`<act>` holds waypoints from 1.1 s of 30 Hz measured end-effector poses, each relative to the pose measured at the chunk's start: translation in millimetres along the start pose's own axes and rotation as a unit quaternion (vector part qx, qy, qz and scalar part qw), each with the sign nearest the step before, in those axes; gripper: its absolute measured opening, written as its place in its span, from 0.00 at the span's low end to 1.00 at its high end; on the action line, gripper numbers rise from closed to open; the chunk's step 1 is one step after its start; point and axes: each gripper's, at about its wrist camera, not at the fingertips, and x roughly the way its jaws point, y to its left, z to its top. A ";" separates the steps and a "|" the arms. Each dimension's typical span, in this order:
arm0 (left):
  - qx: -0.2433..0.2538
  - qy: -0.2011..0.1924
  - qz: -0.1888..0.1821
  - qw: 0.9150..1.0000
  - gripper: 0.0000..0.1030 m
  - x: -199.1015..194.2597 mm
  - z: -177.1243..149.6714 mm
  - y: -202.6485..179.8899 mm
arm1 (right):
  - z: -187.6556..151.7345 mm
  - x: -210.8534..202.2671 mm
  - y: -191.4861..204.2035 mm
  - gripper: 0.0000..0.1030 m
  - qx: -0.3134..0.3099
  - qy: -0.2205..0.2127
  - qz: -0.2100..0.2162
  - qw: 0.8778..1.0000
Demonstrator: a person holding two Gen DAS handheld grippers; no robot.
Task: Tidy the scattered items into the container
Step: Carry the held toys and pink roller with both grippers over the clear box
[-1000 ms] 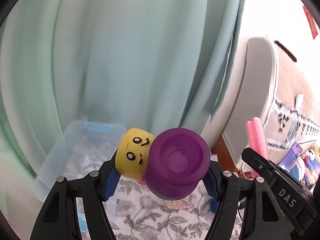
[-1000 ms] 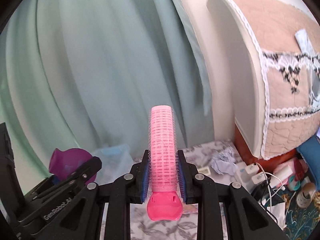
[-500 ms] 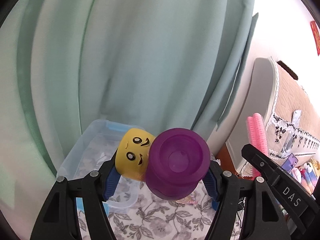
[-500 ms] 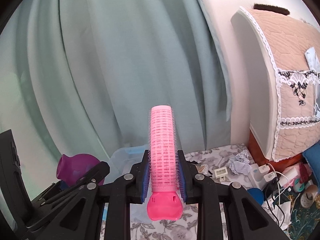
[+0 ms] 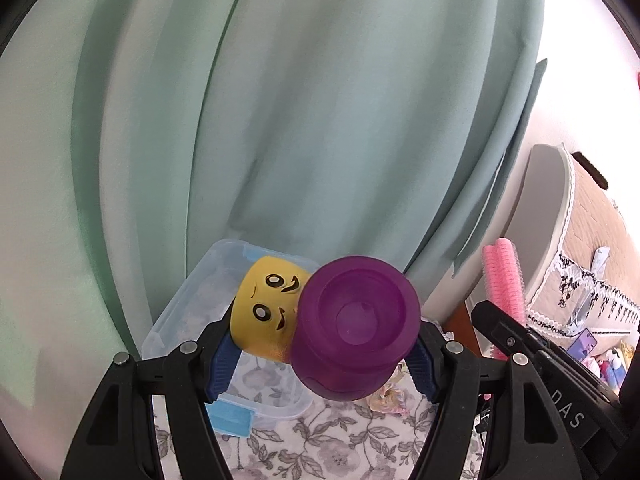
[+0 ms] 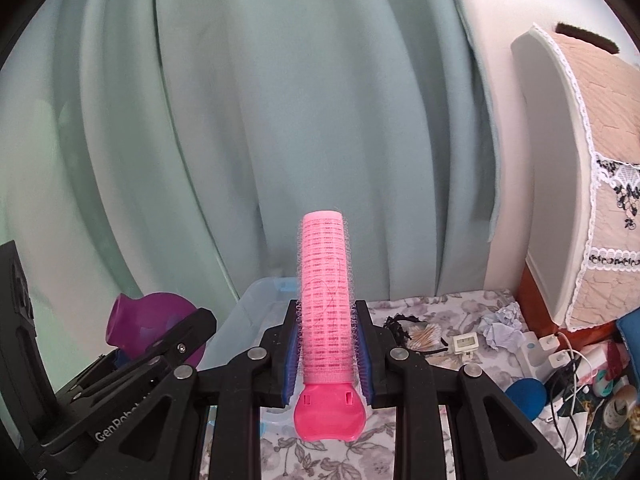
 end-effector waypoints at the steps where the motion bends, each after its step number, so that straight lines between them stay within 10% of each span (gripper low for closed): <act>1: -0.002 0.001 0.002 1.000 0.70 1.9 -0.5 2.8 | -1.4 3.9 3.7 0.26 -0.004 0.005 0.001 1.000; 33: -0.082 0.079 0.047 0.992 0.70 100.6 -35.9 107.7 | -54.0 146.3 38.1 0.26 -0.047 0.144 0.019 0.988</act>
